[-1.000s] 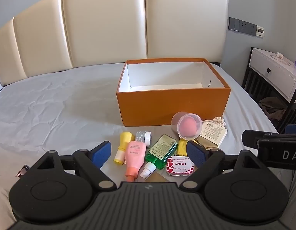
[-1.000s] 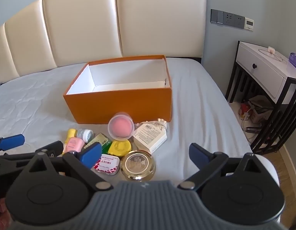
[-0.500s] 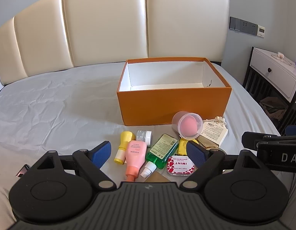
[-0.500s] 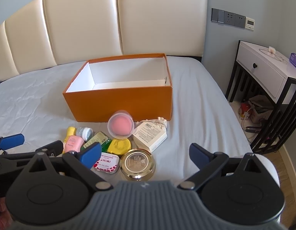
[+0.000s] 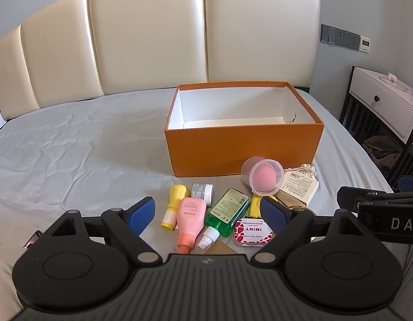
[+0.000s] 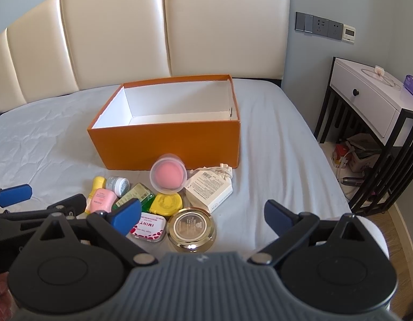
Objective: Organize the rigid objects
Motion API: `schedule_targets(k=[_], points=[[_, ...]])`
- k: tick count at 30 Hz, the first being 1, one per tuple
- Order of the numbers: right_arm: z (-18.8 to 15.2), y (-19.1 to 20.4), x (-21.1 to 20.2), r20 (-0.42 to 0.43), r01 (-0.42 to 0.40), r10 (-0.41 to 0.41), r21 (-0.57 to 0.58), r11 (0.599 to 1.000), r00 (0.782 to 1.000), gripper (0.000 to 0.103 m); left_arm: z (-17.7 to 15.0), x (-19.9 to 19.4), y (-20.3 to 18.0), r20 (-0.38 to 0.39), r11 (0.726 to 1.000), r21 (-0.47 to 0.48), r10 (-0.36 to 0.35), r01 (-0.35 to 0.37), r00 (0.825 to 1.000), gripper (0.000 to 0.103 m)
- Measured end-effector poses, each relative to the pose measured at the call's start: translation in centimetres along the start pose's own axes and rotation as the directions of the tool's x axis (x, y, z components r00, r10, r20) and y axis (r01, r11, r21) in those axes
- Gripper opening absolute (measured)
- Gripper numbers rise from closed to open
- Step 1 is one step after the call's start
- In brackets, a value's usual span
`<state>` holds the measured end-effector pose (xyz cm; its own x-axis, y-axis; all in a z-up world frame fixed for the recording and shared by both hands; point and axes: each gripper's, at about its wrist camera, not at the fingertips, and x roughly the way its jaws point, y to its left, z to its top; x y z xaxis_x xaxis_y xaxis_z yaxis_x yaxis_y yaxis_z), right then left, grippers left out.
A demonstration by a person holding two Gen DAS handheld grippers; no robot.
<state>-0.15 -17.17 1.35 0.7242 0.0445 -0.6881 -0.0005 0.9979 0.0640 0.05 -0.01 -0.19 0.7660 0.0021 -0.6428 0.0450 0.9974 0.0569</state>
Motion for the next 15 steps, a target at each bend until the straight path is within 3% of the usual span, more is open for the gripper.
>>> schedule_targets(k=[15], points=[[0.08,0.13,0.20,-0.007,-0.001,0.001,-0.013,1.000,1.000,0.097,-0.01,-0.02,0.24,0.000,1.000,0.006,-0.008,0.008,1.000,0.103]])
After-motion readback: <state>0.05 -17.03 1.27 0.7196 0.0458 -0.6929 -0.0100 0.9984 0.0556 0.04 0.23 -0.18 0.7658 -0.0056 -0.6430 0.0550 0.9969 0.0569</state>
